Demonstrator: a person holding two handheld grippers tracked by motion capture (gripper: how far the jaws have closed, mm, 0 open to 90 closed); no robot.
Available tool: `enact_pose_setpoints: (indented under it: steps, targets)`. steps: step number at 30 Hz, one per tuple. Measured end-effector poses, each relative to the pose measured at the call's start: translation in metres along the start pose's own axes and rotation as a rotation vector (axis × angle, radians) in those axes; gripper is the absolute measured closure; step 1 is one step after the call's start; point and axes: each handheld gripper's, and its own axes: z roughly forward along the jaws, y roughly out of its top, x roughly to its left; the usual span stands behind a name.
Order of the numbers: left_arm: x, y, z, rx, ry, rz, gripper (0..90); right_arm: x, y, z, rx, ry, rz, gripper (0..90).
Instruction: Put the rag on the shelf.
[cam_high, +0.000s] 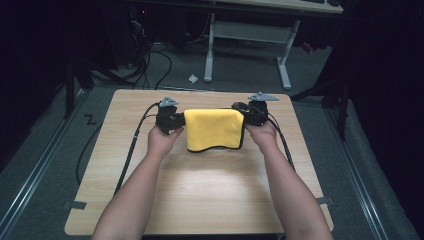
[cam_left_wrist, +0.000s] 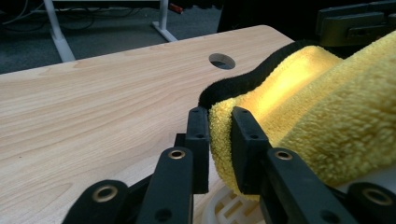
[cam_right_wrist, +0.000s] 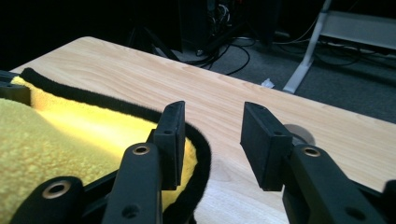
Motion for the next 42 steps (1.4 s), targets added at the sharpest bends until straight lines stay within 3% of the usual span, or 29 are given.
enact_pose_setpoints:
  steps: [6,19,28,38,42]
  targets:
    - [0.002,0.001,-0.001,0.000,0.020,-0.007,72.1,-0.003,0.005,-0.005,-0.015,-0.028,-0.004,58.0]
    - [0.006,0.003,-0.009,-0.013,0.050,-0.012,71.8,-0.010,0.010,-0.012,-0.032,-0.060,-0.007,57.3]
    - [0.011,0.003,-0.014,-0.025,0.076,-0.020,70.9,-0.017,0.006,-0.011,-0.008,-0.083,-0.003,56.0]
    - [0.015,-0.004,-0.019,-0.027,0.081,-0.041,67.3,-0.014,0.000,-0.015,-0.010,-0.101,-0.018,55.3]
    - [0.012,-0.007,-0.023,-0.031,0.090,-0.020,65.5,-0.012,-0.001,-0.022,-0.024,-0.118,-0.034,55.2]
